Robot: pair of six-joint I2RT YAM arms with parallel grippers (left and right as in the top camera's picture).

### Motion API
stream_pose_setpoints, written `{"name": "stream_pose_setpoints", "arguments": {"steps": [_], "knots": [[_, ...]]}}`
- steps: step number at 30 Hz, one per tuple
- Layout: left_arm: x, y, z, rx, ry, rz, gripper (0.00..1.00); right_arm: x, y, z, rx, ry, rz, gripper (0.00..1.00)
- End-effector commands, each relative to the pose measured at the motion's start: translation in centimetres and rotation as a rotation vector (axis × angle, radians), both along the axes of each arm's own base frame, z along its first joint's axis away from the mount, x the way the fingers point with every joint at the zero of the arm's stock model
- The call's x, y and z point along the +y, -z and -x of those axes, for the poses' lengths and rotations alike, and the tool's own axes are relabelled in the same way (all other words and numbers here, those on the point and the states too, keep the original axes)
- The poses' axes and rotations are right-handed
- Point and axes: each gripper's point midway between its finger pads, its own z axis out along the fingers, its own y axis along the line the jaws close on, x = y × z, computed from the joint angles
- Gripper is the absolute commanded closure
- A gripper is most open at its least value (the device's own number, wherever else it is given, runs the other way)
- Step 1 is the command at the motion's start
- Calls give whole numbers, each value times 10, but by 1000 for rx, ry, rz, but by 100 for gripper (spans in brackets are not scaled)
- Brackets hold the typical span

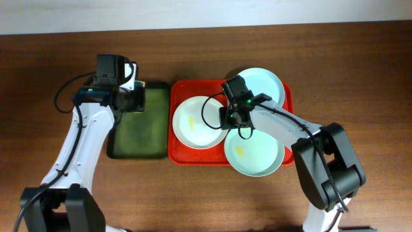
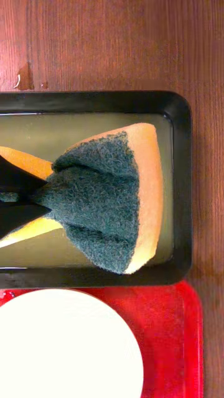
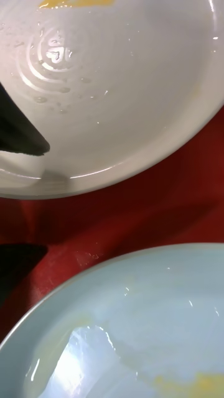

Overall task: Clean dirty plates on tray and stack at the side
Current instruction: 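Grasp the sponge with the left gripper and lift it from the water, then scrub the white plate with the sponge while right gripper holds its rim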

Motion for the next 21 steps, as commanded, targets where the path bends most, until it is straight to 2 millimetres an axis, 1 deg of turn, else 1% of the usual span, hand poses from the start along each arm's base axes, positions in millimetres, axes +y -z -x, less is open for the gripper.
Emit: {"name": "stream_pose_setpoints", "arguments": {"steps": [1,2,3,4,5,6,7,11,17,19,21], "knots": [[-7,16,-4,36,63,5,100,0,-16,-8,-47,6,-2,53],[-19,21,-3,48,130,50,100,0,-16,-8,-48,6,-2,54],[-23,22,-3,50,141,70,100,0,-17,-9,-51,6,-4,60],[-23,23,-3,52,141,69,100,0,-17,-9,-51,6,-4,71],[-23,23,-3,52,141,70,100,0,-17,-9,-50,6,-4,79],[-23,23,-3,52,141,70,100,0,-17,-9,-50,6,-4,93],[-23,23,-3,52,141,70,100,1,-17,-9,-49,5,-6,96],[-23,23,-3,55,141,70,100,1,-17,-9,-43,25,-17,96],[-23,35,-3,72,140,70,100,1,-27,-8,29,242,-79,96],[-23,35,-3,74,140,70,100,-1,-25,-3,52,248,-71,96],[-23,35,-3,73,140,70,100,-1,-25,-3,54,247,-69,96]]}}
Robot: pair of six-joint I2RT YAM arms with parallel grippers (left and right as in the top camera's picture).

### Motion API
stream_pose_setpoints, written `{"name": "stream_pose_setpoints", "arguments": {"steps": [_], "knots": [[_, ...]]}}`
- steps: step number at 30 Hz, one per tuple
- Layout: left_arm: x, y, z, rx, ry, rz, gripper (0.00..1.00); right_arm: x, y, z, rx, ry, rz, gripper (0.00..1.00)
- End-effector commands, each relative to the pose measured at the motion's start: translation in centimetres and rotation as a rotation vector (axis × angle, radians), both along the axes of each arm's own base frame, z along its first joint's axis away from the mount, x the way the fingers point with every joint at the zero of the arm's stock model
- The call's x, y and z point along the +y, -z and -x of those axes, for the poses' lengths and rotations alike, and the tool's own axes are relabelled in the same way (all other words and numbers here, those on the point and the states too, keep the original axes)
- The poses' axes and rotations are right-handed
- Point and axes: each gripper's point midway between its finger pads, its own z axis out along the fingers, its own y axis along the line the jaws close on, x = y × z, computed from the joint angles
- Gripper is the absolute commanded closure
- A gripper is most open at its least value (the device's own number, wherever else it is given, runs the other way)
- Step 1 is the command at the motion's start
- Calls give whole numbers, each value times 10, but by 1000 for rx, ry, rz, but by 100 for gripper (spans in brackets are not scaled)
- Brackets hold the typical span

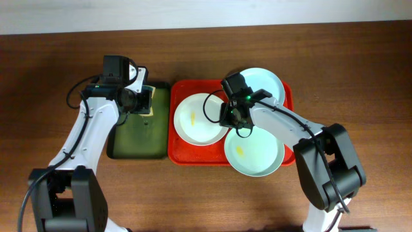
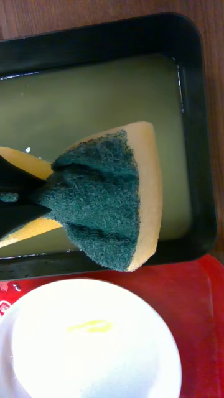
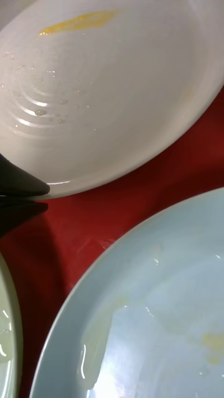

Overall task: Clean dirty plates on tray and stack at the side
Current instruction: 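Scrub the white plate with the sponge while right gripper holds its rim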

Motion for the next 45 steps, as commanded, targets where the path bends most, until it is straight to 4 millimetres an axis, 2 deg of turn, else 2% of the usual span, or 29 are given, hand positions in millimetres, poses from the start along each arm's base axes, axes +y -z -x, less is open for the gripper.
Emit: {"name": "stream_pose_setpoints", "arguments": {"steps": [1,5,7,8,11,13,15,16,17,19,21,23,26,27,28,30,37,41,43,45], "knots": [[-5,3,1,8,26,9,100,1,-16,-7,-31,26,-17,96],[-19,6,9,34,59,4,100,-2,-14,-2,-10,25,-6,96],[3,10,13,60,-136,-98,100,-2,-14,0,-30,-102,30,96],[4,10,14,69,-169,-91,100,-2,-14,-1,-43,-165,47,96],[3,10,16,77,-185,-84,100,-2,-14,0,-50,-204,56,96],[4,2,17,88,-186,-91,100,-1,-14,0,-48,-205,54,96],[4,-9,15,84,-186,-89,100,10,-15,6,-26,-226,-11,96],[-5,-10,15,89,-167,-52,100,13,-15,8,-18,-233,-32,96],[-28,-10,19,110,-115,37,100,13,-15,8,-18,-232,-32,96],[-56,-12,23,131,-106,116,100,13,-15,8,-18,-232,-32,96],[-84,-12,28,136,-82,147,100,14,-16,7,-24,-229,-35,96],[-117,-9,29,119,-13,150,100,15,-18,-3,-65,-224,-33,96],[-130,9,27,135,-31,130,100,12,-18,-4,-70,-218,-16,96],[-133,17,28,151,-27,123,100,11,-17,-3,-64,-218,-15,96],[-134,34,29,189,-40,113,100,9,-14,1,-43,-184,-17,96],[-133,49,30,224,-51,101,100,-4,-7,1,-33,-92,31,96],[-124,51,28,210,-69,53,100,-8,-5,1,-34,-89,42,96],[-129,53,30,210,-56,50,100,-7,-5,1,-33,-96,37,96],[-128,68,28,196,-56,-27,100,-4,-7,-3,-62,-154,45,96],[-129,76,27,205,-56,-31,100,-3,-7,-4,-75,-182,46,96]]}}
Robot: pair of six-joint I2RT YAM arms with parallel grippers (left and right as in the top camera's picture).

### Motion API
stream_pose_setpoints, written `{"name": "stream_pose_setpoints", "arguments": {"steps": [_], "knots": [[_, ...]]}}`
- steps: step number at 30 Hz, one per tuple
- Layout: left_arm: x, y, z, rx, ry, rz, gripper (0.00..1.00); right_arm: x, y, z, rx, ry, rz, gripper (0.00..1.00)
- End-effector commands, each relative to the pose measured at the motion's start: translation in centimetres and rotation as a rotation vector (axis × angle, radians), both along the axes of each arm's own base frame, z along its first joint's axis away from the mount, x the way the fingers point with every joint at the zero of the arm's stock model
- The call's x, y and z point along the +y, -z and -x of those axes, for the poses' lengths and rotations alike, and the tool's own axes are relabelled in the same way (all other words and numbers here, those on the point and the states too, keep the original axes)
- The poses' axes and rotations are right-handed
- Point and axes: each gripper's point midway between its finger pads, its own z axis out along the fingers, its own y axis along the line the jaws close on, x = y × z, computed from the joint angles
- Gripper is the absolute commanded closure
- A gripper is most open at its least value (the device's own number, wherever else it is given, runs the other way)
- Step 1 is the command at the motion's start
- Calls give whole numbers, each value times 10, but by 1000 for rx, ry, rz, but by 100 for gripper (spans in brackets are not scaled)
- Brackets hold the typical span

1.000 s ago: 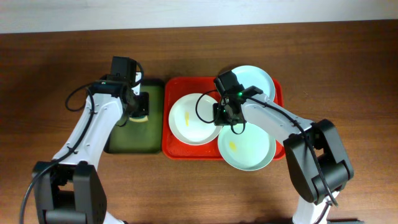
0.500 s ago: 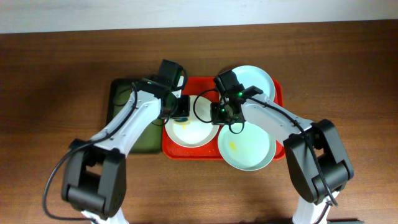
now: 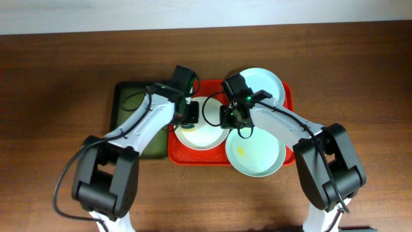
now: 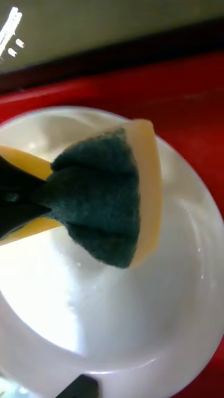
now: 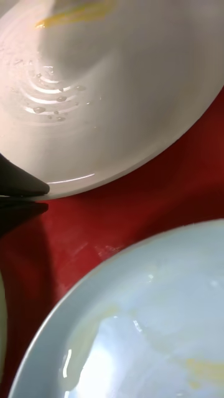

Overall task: Clean dirty plates on tray and stack at the side
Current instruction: 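Scrub the white plate with the sponge while right gripper holds its rim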

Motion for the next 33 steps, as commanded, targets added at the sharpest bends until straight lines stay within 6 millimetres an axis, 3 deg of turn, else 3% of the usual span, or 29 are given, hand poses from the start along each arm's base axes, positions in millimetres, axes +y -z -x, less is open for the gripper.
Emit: {"name": "stream_pose_setpoints", "arguments": {"steps": [1,7,11,15,18,21,23,26,29,33], "knots": [[1,18,-5,9,-9,-48,100,-3,-9,-5,-51,-51,16,96],[-1,33,-2,41,-4,-45,100,4,-6,-4,-35,-63,-17,96],[-29,55,19,182,38,111,100,9,-6,-1,-25,-87,-42,96],[-46,43,20,230,72,283,100,16,-8,2,-19,-138,-76,91],[-46,21,5,204,81,336,100,16,-8,2,-21,-138,-78,86],[-41,-13,-12,161,110,306,100,16,-8,2,-20,-138,-77,75],[-21,-27,-27,110,78,173,100,16,-8,2,-20,-138,-77,71],[0,-23,-29,96,39,51,100,16,-8,1,-24,-138,-78,71],[10,-12,-24,115,10,3,100,16,-8,1,-24,-138,-78,96],[11,15,-15,134,15,-4,100,16,-8,1,-24,-138,-79,96]]}}
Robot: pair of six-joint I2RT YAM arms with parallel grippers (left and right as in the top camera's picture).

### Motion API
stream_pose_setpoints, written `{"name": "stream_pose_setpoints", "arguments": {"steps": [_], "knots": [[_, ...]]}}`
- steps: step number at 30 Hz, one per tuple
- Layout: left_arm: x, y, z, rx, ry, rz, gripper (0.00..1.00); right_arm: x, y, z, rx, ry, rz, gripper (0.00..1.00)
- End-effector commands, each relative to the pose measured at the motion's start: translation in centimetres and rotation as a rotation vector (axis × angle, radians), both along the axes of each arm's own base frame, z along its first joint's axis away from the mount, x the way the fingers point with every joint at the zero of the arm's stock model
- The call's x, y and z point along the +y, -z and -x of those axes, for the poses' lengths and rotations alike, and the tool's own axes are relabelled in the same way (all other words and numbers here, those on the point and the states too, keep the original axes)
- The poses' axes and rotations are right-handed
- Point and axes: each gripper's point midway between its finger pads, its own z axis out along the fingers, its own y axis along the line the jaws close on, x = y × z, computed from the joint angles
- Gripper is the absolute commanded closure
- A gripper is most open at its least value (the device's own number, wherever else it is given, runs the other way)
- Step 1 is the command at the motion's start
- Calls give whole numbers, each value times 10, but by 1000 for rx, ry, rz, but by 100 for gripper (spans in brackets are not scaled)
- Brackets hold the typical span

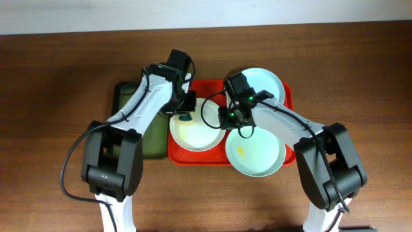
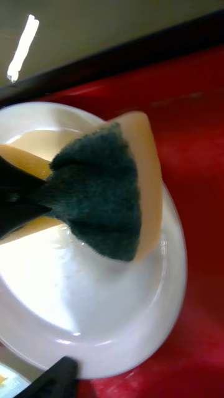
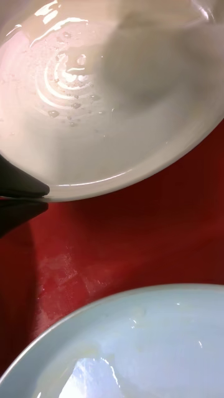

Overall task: Clean dirty plates on tray and stack at the side
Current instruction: 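Scrub the white plate with the sponge while right gripper holds its rim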

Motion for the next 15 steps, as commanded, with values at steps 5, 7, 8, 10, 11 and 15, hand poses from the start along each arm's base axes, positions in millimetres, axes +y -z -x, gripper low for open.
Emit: {"name": "stream_pose_setpoints", "arguments": {"steps": [5,7,8,10,11,15], "knots": [[3,56,22,101,-14,-48,100,5,-8,-1,-16,-9,-17,96],[-13,68,33,148,17,-15,100,5,-8,-1,-16,-9,-17,96],[-28,70,41,180,39,36,100,5,-8,-1,-16,-9,-17,96],[-55,62,49,197,104,151,100,5,-8,-1,-17,-9,-18,96],[-69,56,50,202,132,220,100,5,-8,-2,-17,-9,-18,96],[-73,22,26,138,126,262,100,5,-8,-1,-16,-9,-17,96]]}}
